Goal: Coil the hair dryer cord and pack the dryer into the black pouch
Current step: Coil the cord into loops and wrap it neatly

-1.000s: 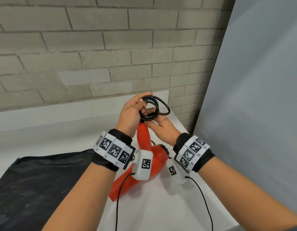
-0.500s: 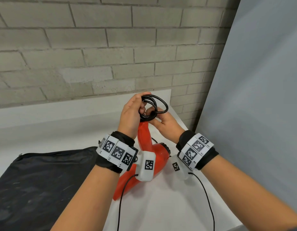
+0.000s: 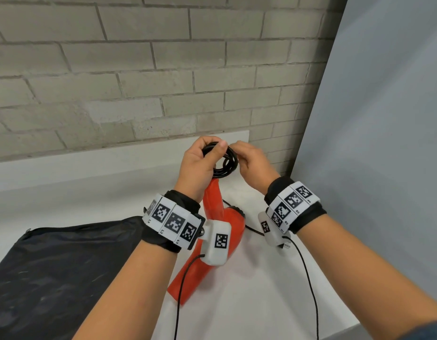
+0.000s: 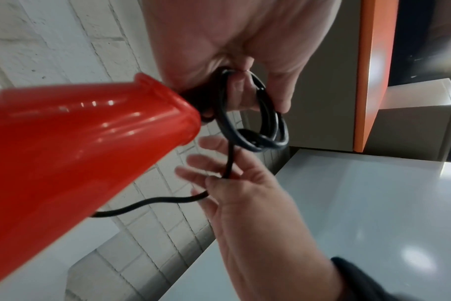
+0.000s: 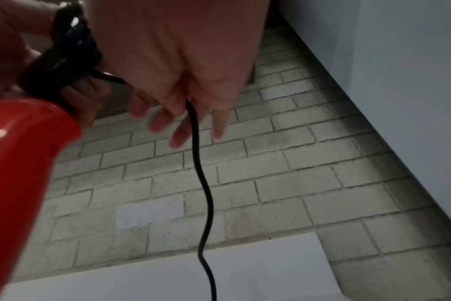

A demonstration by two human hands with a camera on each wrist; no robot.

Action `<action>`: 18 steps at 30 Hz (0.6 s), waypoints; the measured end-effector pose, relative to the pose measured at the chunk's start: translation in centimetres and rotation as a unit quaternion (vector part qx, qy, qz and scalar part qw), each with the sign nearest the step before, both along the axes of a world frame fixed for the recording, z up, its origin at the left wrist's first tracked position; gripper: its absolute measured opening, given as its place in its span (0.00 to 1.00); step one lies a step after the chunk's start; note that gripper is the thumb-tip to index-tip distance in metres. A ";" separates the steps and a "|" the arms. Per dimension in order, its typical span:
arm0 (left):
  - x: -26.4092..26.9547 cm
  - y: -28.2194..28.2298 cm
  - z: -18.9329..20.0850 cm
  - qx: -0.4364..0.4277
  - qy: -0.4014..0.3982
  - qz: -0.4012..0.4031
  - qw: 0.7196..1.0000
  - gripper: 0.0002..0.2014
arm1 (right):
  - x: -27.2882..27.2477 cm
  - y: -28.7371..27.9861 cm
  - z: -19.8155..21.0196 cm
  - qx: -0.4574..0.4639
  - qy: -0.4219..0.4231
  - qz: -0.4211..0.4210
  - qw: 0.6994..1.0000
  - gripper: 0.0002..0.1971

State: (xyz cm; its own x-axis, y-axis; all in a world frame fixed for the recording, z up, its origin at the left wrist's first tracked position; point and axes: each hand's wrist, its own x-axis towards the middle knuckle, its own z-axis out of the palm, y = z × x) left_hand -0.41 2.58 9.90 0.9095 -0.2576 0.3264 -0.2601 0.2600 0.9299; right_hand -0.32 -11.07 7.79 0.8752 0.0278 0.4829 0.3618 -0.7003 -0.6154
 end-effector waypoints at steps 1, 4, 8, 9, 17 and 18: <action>0.0 0.0 0.0 0.003 -0.004 0.001 1.000 0.06 | -0.1 0.1 0.0 0.008 0.006 0.026 1.000 0.17; 0.4 0.1 -0.2 -0.011 0.014 -0.007 1.000 0.06 | -0.8 0.5 -0.3 0.079 0.065 0.091 0.991 0.09; 0.6 0.5 0.0 -0.026 0.054 -0.028 0.998 0.07 | -0.8 0.0 0.0 0.066 0.083 0.071 0.992 0.12; 0.6 0.6 0.1 -0.019 0.058 -0.034 0.998 0.08 | -0.6 -0.1 0.3 0.059 0.083 0.058 0.993 0.12; -0.1 0.3 0.6 0.059 0.018 -0.064 0.996 0.09 | 0.8 -0.4 4.1 0.056 -0.026 -0.090 0.994 0.12; -0.1 0.3 0.6 0.068 0.013 -0.059 0.996 0.11 | 0.7 -0.5 4.6 0.058 -0.043 -0.104 0.992 0.12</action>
